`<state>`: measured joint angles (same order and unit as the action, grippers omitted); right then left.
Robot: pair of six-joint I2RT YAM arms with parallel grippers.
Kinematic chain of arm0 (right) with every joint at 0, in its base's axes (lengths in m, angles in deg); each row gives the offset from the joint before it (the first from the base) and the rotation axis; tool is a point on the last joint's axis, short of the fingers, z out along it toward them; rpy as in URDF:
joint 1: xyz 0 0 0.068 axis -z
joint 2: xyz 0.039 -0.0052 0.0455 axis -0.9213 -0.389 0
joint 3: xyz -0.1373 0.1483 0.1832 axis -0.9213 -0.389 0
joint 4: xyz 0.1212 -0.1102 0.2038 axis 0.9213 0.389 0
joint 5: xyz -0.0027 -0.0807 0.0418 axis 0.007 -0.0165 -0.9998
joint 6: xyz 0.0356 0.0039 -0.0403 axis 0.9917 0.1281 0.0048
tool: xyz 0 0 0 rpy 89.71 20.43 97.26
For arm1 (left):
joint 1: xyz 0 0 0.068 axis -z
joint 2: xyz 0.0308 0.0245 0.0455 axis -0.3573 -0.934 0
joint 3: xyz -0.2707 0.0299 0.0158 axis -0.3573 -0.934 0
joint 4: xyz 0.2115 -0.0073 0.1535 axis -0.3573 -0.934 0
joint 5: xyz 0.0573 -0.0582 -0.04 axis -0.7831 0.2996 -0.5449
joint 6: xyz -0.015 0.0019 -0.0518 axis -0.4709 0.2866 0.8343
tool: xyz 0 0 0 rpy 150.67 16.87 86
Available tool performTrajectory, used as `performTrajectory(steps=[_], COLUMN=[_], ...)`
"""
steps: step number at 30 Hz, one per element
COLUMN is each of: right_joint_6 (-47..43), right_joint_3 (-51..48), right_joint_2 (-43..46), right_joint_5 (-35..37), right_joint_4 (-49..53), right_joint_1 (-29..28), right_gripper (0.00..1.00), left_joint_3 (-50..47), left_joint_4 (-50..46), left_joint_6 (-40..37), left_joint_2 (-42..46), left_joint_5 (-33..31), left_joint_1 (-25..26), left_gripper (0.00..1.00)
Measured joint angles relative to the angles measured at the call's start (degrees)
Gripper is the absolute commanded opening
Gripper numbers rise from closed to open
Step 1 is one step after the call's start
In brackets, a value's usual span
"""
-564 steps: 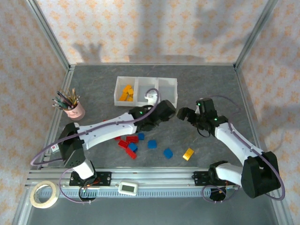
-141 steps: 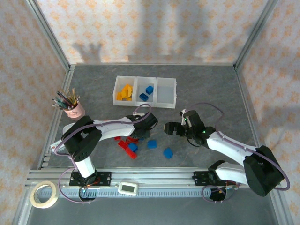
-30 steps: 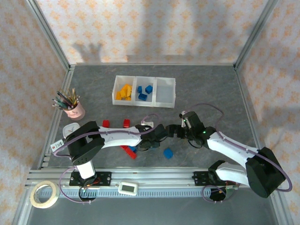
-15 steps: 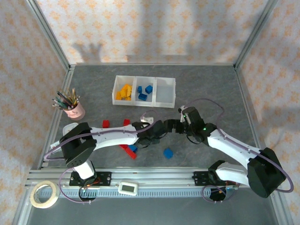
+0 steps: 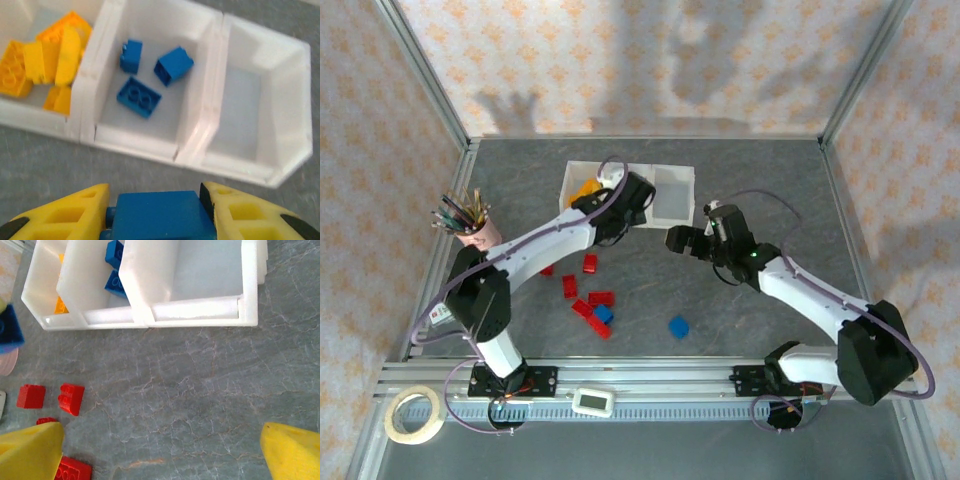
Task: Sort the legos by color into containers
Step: Place the lego in the container.
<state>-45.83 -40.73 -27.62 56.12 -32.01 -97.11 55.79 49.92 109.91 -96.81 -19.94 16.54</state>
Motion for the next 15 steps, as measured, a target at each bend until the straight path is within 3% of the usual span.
performTrajectory(steps=[10, 15], right_joint_6=[1.0, 1.0], right_joint_3=[0.7, 1.0], right_joint_2=[-0.6, -1.7], right_joint_5=[0.5, 0.5], right_joint_4=[-0.7, -0.7], right_joint_1=[1.4, 1.9], right_gripper=[1.0, 1.0], left_joint_3=[22.7, 27.9], left_joint_4=[-1.4, -3.2], left_joint_6=[-6.9, -8.0], left_joint_2=[-24.8, -30.4], left_joint_5=[-2.4, -2.6], left_joint_1=[-6.6, -8.4], left_gripper=[0.41, 0.53])
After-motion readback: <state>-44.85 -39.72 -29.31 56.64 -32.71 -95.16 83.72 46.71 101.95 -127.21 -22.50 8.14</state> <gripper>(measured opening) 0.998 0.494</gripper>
